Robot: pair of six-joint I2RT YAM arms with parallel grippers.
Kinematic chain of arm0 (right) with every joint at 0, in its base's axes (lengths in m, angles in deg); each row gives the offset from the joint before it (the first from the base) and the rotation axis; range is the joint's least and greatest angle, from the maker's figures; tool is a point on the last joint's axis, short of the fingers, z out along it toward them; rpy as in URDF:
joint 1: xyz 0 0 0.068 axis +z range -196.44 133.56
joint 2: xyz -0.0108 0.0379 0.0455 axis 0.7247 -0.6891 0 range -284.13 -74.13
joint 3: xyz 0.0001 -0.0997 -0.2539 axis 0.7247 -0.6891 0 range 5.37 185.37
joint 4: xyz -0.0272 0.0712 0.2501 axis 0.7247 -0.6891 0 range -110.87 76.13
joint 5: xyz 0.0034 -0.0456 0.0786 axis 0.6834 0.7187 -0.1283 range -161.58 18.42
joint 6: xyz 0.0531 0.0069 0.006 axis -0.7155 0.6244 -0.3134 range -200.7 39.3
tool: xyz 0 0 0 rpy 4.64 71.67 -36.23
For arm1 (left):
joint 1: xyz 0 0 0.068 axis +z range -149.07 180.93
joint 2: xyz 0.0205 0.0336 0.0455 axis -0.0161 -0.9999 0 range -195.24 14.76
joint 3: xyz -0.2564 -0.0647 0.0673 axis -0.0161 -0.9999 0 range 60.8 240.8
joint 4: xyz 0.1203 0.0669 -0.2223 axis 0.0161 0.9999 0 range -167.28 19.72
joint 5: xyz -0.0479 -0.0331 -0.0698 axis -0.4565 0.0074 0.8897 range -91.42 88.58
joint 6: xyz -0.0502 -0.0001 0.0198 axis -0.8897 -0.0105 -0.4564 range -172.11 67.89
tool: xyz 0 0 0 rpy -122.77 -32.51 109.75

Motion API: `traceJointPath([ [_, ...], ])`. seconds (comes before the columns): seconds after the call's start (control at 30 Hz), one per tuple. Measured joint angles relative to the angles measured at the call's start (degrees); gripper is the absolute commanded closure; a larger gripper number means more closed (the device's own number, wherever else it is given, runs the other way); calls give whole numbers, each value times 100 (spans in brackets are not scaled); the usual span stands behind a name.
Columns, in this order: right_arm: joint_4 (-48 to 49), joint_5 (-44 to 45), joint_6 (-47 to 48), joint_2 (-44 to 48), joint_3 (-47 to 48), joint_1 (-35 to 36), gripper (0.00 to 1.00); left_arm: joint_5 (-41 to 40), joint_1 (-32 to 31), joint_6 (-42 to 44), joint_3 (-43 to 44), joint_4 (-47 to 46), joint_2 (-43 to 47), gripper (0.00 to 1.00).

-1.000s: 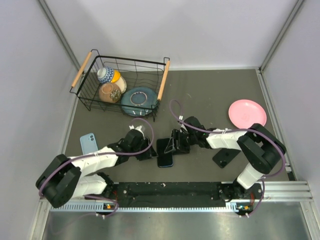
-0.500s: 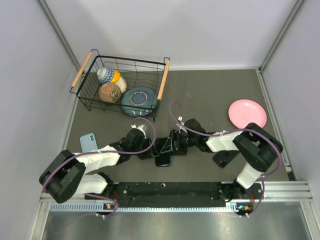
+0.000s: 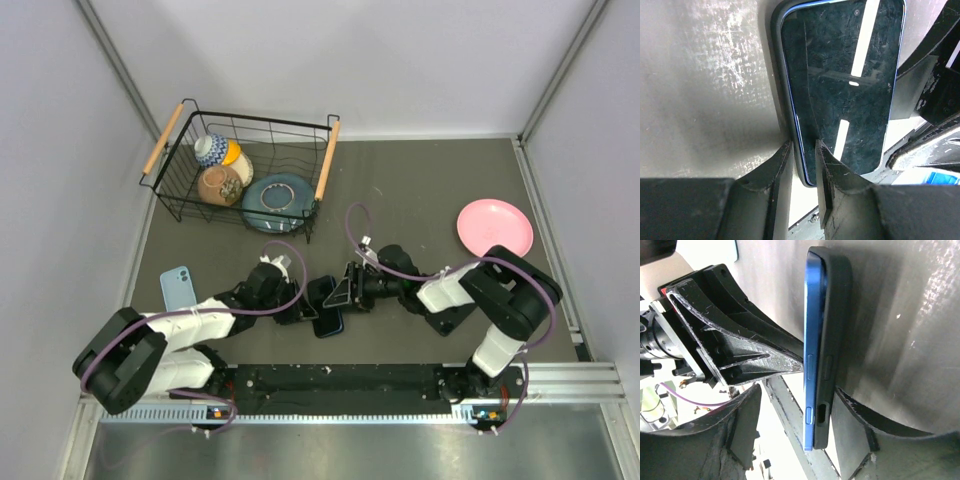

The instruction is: Put the phone into the phone case

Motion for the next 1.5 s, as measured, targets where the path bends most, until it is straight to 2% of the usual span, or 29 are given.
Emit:
traceJointPath([
  [0.17, 382, -59, -90, -4, -166, -31, 50, 15, 2, 0, -2, 26, 46, 71],
  [0.27, 553, -129, -138, -74, -168, -35, 48, 0, 4, 2, 0, 68, 85, 71],
  [0.33, 686, -175, -205, -136, -175, -37, 43, -4, 4, 2, -2, 87, 103, 71],
  [0.43, 1084, -264, -363, -289, -216, -37, 45, -7, 4, 2, -4, 96, 114, 71],
  [0.57, 1676, -273, -599, -501, -356, -42, 55, -7, 4, 0, -39, 83, 155, 71],
  [0.77, 2420, -260, -914, -748, -544, -70, 80, -7, 7, 4, -59, 98, 225, 69],
  [0.8, 2514, -254, -935, -776, -575, -74, 90, -9, 7, 4, -63, 98, 225, 68],
  [0.83, 2612, -254, -960, -815, -597, -79, 95, -15, 7, 4, -66, 101, 225, 68],
  [0.9, 2721, -267, -975, -872, -625, -103, 100, -28, 7, 2, -81, 101, 225, 66],
  [1.0, 2822, -269, -949, -935, -693, -129, 100, -26, 11, 2, -87, 101, 225, 64],
  [1.07, 2763, -251, -931, -938, -693, -133, 86, -22, 11, 0, -87, 98, 225, 64],
  [1.1, 2726, -238, -916, -938, -693, -133, 72, -22, 11, 0, -87, 98, 225, 64],
  [1.17, 2662, -212, -916, -938, -691, -133, 64, -22, 11, 0, -87, 98, 225, 64],
  [1.23, 2579, -212, -905, -931, -647, -116, 63, -24, 4, 0, -87, 98, 221, 64],
  [1.33, 2328, -225, -793, -879, -531, -98, 81, -22, -2, 0, -90, 98, 219, 64],
  [1.37, 2247, -212, -743, -861, -514, -98, 92, -13, 0, 2, -90, 98, 221, 63],
  [1.4, 2168, -205, -721, -855, -501, -98, 97, -13, -2, 2, -90, 98, 219, 61],
  [1.5, 1915, -103, -584, -833, -498, -103, 100, -4, -2, 9, -90, 111, 223, 54],
])
